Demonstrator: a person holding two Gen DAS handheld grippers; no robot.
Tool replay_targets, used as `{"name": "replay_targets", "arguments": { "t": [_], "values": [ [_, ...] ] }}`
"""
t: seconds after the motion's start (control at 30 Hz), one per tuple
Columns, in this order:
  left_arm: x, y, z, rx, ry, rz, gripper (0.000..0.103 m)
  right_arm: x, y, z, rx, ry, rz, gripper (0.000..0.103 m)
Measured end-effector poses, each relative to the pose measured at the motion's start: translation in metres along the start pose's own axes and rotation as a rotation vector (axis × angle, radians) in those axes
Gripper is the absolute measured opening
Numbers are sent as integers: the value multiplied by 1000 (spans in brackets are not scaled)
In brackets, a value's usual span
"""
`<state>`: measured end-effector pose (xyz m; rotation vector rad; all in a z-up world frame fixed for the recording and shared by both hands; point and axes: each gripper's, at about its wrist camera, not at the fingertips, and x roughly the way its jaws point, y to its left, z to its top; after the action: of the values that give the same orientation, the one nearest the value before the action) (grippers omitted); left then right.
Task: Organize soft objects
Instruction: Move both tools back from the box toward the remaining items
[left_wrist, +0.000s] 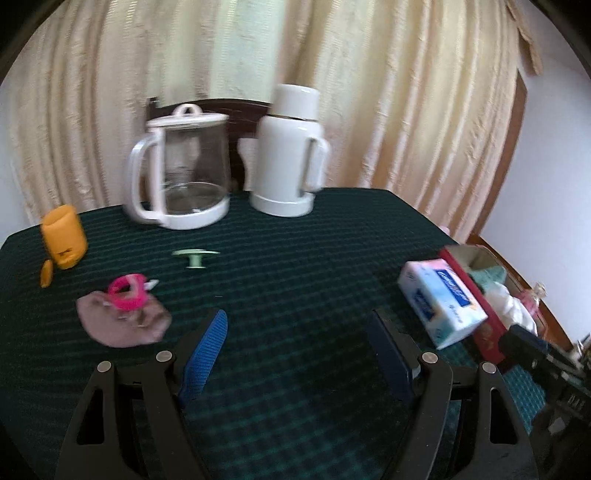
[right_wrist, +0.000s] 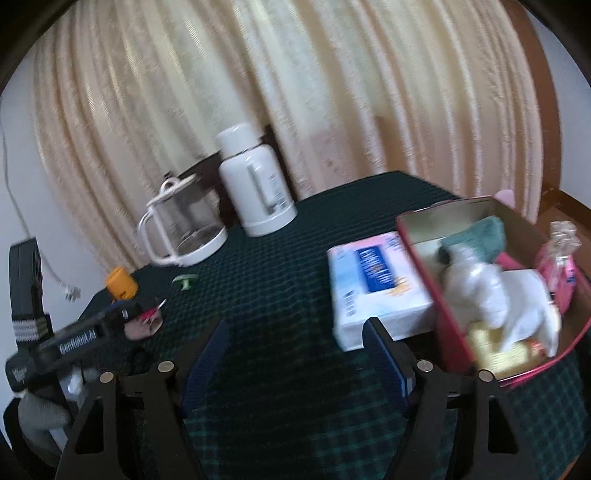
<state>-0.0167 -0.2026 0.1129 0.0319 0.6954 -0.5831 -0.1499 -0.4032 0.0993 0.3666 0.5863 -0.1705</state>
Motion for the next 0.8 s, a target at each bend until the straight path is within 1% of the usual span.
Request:
{"name": "replay_targets", "arguments": {
  "t": [0.17, 0.33, 0.5, 0.57, 0.67, 0.7, 0.77, 0.8],
  "values": [
    [-17, 45, 3, -55, -31, 53, 79, 17, 30, -6, -54, 62, 62, 76],
    [-30, 90, 3, -141, -45, 97, 79, 35, 59, -17, -109, 129, 116, 72],
    [-39, 130, 0, -220, -56, 149, 79, 57, 94, -30, -198, 226, 197, 69],
    [-42, 146, -1, -260, -55, 178, 79, 67, 111, -36, -241, 273, 235, 66],
    [-42, 165, -6, -304, -43, 197, 79, 78, 132, -43, -294, 320, 277, 61],
    [-42, 169, -7, -314, -39, 201, 79, 82, 138, -45, -308, 331, 284, 58],
    [-42, 177, -11, -333, -26, 211, 79, 88, 148, -48, -322, 349, 298, 56],
    [-42, 180, -12, -338, -23, 215, 79, 91, 152, -49, -325, 358, 306, 53]
  ]
}}
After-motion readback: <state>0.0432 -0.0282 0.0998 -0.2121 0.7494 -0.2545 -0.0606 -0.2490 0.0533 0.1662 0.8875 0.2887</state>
